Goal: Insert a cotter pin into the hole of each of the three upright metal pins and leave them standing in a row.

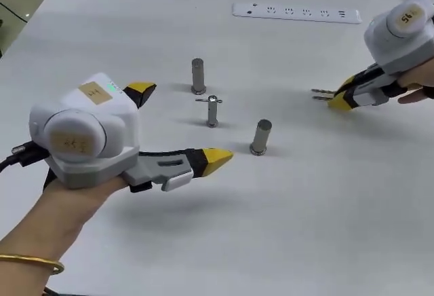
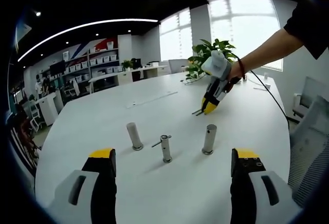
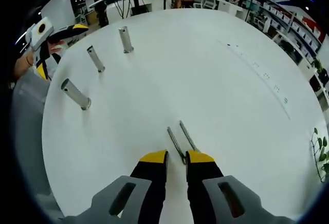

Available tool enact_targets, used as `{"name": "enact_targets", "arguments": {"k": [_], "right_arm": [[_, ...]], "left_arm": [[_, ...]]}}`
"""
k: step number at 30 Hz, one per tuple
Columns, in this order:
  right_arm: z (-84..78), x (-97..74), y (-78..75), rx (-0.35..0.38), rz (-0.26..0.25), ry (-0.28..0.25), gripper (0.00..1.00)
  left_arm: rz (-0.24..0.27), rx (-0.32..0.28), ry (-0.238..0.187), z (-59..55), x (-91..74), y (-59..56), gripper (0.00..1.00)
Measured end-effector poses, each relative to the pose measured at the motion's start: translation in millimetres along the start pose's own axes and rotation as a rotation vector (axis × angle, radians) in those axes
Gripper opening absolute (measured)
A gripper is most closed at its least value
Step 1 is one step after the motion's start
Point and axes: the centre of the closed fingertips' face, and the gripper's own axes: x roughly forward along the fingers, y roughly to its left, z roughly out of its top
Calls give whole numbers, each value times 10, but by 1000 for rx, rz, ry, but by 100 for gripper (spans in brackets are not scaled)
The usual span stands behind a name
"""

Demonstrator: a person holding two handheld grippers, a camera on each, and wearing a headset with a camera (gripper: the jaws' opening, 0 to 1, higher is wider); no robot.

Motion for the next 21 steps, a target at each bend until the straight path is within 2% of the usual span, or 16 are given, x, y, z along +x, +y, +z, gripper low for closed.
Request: {"name": "enact_targets", "arguments": {"k": [4, 7, 13, 21], "right_arm": [[11, -1, -9, -19, 10, 19, 7], [-14, -8, -13, -73, 12, 73, 3], [8, -2, 21, -145, -7, 129, 0], [-1, -15, 24, -134, -19, 141, 0]], "left_arm": [[-3, -4, -3, 7, 7, -5, 92], [-5, -4, -7, 18, 6, -11, 92], [-9, -9, -4, 17, 5, -17, 92], [-5, -31, -6, 22, -15, -4, 92]]}}
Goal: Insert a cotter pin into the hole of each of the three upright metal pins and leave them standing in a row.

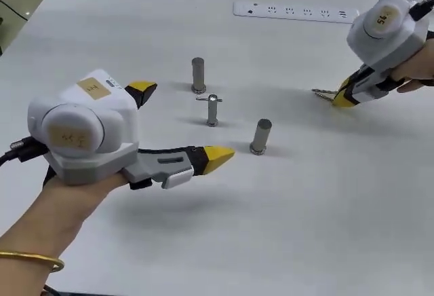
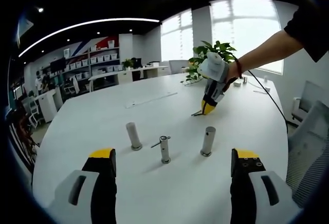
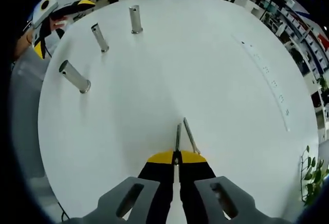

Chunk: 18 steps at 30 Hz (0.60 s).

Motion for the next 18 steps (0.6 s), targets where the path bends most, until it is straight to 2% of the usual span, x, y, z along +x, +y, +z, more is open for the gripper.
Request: {"name": "enact_targets", "arguments": {"k": [6, 12, 18], "right_arm": [[71, -62, 34, -14, -11, -32, 0], [171, -127, 95, -63, -18, -67, 0], [300, -242, 245, -114, -27, -116, 0]], "left_arm": [[-8, -27, 3, -12, -15, -16, 88], [-27, -33, 2, -2, -4, -67, 83], [-55, -58, -4, 22, 7, -137, 77]]}}
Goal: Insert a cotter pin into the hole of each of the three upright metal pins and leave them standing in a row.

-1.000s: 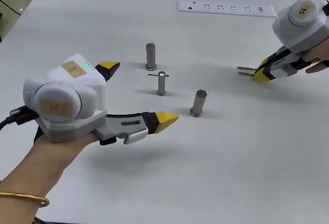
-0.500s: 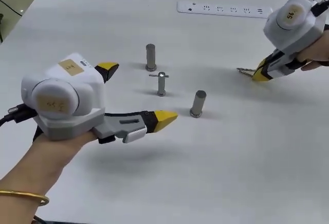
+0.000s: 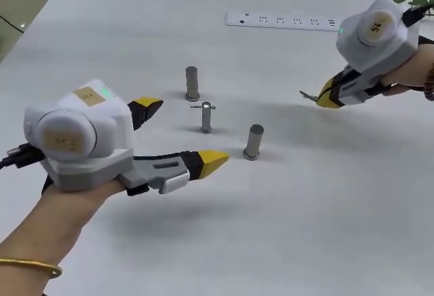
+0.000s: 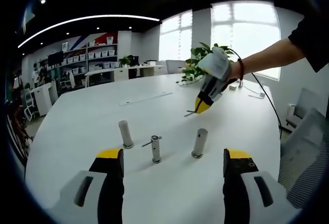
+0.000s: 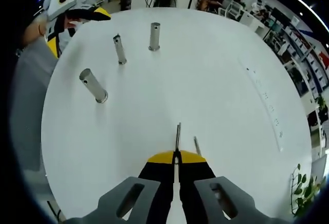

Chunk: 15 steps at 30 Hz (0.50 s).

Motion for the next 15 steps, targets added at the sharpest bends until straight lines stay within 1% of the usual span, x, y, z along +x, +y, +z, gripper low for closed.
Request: {"name": "enact_targets", "arguments": {"k": [1, 4, 8, 10, 13, 15], "right_arm": [[11, 16, -20, -9, -3, -13, 0], [82, -30, 14, -30, -14, -37, 0], [200, -118, 172, -66, -13, -63, 0], [252, -148, 226, -75, -13, -81, 0], [349, -208, 352, -105, -13, -105, 0], [401, -237, 404, -118, -19, -119, 0]], "left_arm": [[-2, -3, -4, 10, 2, -7, 76], [-16, -14, -12, 42, 11, -39, 73], [-35, -20, -13, 68, 32, -83, 68], [-48, -26, -14, 80, 41, -116, 66], [-68, -46, -4, 81, 66, -167, 63], [-76, -62, -2, 81, 80, -190, 59]]}}
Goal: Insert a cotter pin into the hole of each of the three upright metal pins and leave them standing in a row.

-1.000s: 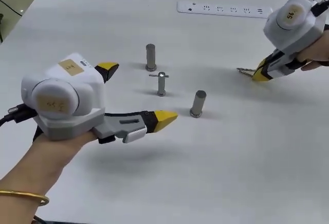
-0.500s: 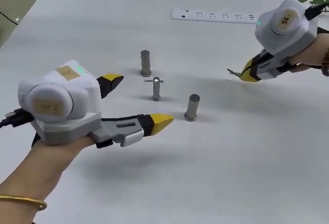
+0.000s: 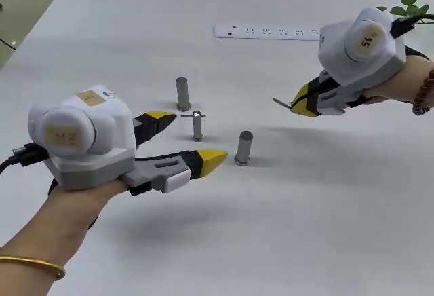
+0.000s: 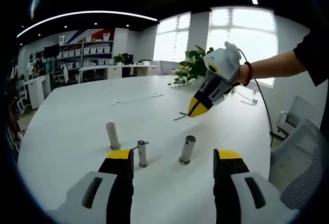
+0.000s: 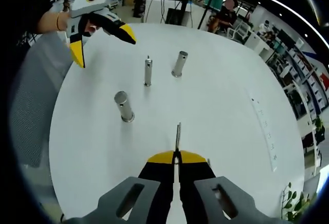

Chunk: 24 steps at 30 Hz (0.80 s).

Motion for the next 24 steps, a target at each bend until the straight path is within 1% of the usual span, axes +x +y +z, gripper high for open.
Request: {"name": "enact_targets", "arguments": {"k": [4, 6, 10, 15, 17, 20, 21, 24], "right_arm": [[130, -39, 117, -34, -10, -27, 0], [163, -42, 112, -48, -10, -41, 0], [267, -80, 222, -76, -3, -62, 0], [400, -137, 379, -114, 8, -91, 0], [440, -154, 432, -134, 9, -97, 0], [486, -174, 490, -154, 6, -105, 0], [506, -181, 516, -179, 4, -104, 0], [554, -200, 587, -203, 5, -115, 0]], "left_arm": [[-26, -19, -4, 9, 28, -70, 56], [-36, -31, -5, 17, 44, -94, 54], [-52, -50, -1, 33, 75, -131, 50], [-92, -80, 13, 50, 137, -211, 42], [-99, -81, 15, 65, 161, -235, 39], [-106, -76, 28, 65, 192, -265, 35], [-113, -81, 39, 60, 208, -283, 34], [-121, -100, 49, 58, 233, -303, 31]]}}
